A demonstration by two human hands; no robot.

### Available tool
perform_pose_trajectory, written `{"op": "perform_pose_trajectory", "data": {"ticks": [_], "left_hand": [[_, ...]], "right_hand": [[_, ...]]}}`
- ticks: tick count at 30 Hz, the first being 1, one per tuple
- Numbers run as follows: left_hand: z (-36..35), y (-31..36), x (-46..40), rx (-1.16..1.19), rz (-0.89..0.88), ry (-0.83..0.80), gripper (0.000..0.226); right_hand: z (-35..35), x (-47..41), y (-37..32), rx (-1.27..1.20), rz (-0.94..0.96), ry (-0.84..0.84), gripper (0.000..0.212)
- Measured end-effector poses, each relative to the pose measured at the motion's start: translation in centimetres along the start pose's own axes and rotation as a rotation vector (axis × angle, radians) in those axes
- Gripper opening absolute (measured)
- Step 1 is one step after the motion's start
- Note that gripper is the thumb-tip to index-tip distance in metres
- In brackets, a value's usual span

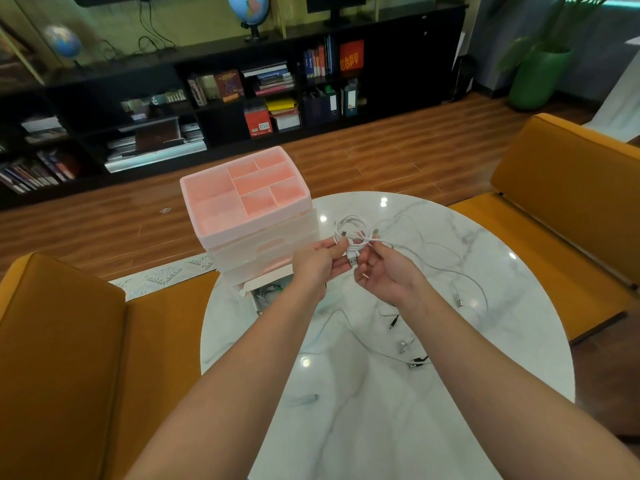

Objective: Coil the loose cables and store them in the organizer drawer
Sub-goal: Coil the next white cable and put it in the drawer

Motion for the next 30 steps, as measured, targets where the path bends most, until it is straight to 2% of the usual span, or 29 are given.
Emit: {"op": "perform_pose_trajectory", "data": {"ticks": [5,9,12,17,30], "left_hand": [[0.1,0.1,-0.2,-0.006,-0.021,0.033,0.030],[0.2,0.1,-0.5,-0.055,-0.009,0.066,0.038],[0.2,0.1,-0.5,-0.046,-0.016,0.074,0.035],[1.2,1.1,-0.8,-0.011,-0.060,0.123,0.023],[3.6,2.4,-3.0,-0.215,-0.119,0.308,0.020]], "right_hand": [[-0.9,1.0,-0.4,-0.045,-0.047,-0.127,0.017],[-1.7,0.9,-0.5,0.075,0.082,-0.108,0.008],[-2.0,1.0,-0.7,0.207,0.089,-0.122,0.007],[-0.8,1.2,-0.4,0.426,0.011,-0.112,0.046],[1.8,1.5,-1.1,0.821,-0.126,-0.115,0.043]]}}
Point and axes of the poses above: each hand's wrist, its own x-axis away from the middle knuckle, its own z-axis out of the back of the hand, y = z × x, the point moved 3 cm from there along -x, towards the middle knuckle, and after that the axes turned 12 degrees about -x, right-handed, at the moved point
